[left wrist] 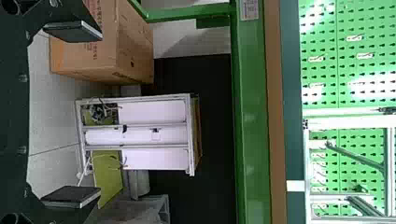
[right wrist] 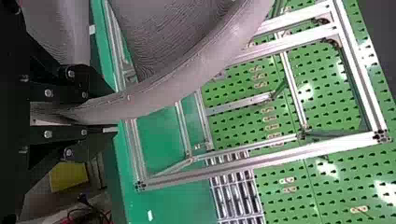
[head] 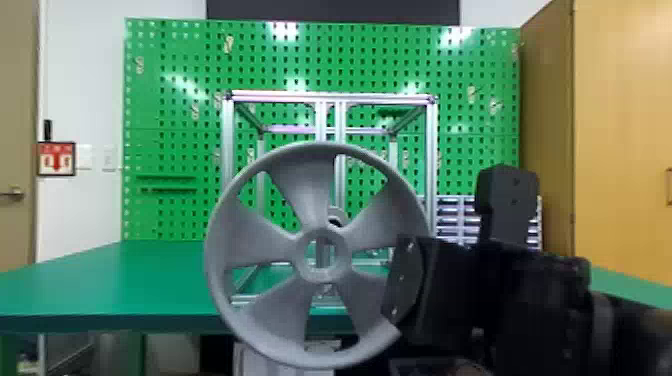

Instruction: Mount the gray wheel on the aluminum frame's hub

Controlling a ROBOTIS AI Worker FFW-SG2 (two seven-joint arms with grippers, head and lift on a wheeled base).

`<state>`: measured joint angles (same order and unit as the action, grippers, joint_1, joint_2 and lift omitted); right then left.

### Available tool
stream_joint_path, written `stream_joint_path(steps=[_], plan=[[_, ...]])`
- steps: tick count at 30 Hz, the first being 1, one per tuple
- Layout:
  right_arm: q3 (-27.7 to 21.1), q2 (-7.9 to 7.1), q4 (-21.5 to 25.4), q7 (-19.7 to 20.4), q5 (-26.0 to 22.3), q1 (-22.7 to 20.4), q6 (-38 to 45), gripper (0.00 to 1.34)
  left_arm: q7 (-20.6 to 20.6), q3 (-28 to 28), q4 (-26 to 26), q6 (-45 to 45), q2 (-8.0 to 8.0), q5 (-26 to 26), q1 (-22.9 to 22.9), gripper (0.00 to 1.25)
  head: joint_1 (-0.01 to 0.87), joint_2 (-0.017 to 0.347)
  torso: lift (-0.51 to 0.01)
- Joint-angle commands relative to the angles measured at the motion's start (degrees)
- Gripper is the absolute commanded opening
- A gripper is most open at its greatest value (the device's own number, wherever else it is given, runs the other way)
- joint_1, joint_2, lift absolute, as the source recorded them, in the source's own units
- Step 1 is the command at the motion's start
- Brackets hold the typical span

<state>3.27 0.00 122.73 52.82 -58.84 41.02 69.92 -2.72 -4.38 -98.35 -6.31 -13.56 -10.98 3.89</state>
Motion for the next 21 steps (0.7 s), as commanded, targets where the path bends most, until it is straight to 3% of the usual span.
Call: stream_joint_path(steps=[1,11,21], plan=[[-0.28,0.05,-0.21,0.01,-0.92,1.25,0.13,0.17,0.0,-0.1,-0.08,-0.2,-0.24,0.0,0.06,1.13,-0.005,0.006,-0.499],[0.51,0.05,-0.21,0.36,-0.92,2.04,-0.31,0.17,0.0,-0.27,-0.08,-0.46,-0.5,0.08,0.06,1.13,-0.005,0.006,-0.499],[3.76,0.05,0.4,4.14,1.36,1.52,-3.56,0.17,0.0,-0.27,-0.08,-0.46,-0.68,0.08,0.06,1.13,-0.005,0.006,-0.499]])
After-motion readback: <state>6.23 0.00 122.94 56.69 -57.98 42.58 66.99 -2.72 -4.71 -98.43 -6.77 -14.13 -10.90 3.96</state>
